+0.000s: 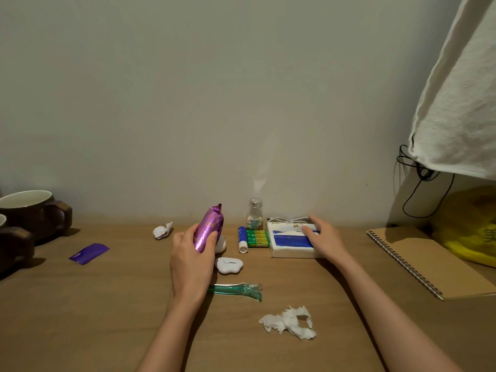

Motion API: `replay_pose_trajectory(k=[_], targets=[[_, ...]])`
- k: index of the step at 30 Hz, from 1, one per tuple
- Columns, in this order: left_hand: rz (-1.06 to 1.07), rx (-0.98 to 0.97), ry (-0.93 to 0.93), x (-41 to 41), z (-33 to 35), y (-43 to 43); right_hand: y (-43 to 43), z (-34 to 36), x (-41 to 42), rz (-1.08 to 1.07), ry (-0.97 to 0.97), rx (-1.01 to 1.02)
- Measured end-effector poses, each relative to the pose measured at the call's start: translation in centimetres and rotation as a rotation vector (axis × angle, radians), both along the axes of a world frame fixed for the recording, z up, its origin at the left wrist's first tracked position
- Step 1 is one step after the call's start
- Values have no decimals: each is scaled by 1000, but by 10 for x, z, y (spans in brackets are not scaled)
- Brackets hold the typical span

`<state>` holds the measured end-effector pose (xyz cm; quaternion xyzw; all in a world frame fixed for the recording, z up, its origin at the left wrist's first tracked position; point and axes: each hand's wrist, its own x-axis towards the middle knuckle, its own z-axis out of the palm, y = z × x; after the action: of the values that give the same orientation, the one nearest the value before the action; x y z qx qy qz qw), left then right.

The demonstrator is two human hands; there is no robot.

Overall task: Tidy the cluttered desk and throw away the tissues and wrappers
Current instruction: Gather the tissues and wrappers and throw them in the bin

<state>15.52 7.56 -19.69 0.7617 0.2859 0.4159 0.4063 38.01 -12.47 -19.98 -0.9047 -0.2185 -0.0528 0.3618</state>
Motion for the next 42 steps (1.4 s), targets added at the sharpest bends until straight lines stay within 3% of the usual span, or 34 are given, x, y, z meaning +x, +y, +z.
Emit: replay_pose_trajectory(k=[4, 7, 9, 15, 22, 26, 28, 31, 34, 42], targets=[[-14, -14, -8, -2, 3, -2, 0, 2, -6, -8, -19, -41], [-19, -21, -22, -2, 5, -3, 7, 18, -22, -58, -231, -38], [-35, -45, -49, -2, 7, -4, 19, 39, -44, 21, -291, 69], [-139, -79, -105, 4, 16, -29, 72, 66, -129, 389, 165, 317], [-219, -84, -151, 3, 20, -53, 68, 63, -136, 314, 486, 633], [-402, 6, -106, 6, 21, -65, 47, 68, -123, 254, 492, 734], [-359, 130, -43, 8, 14, -64, 30, 75, -106, 177, 491, 760], [-200, 325, 99, 10, 1, -53, -5, 74, -73, 13, 328, 660], [-130, 372, 222, 14, -7, -42, -38, 57, -42, -194, 77, 446], [-137, 474, 451, 33, -8, -38, -50, 13, 0, -289, 36, 287]])
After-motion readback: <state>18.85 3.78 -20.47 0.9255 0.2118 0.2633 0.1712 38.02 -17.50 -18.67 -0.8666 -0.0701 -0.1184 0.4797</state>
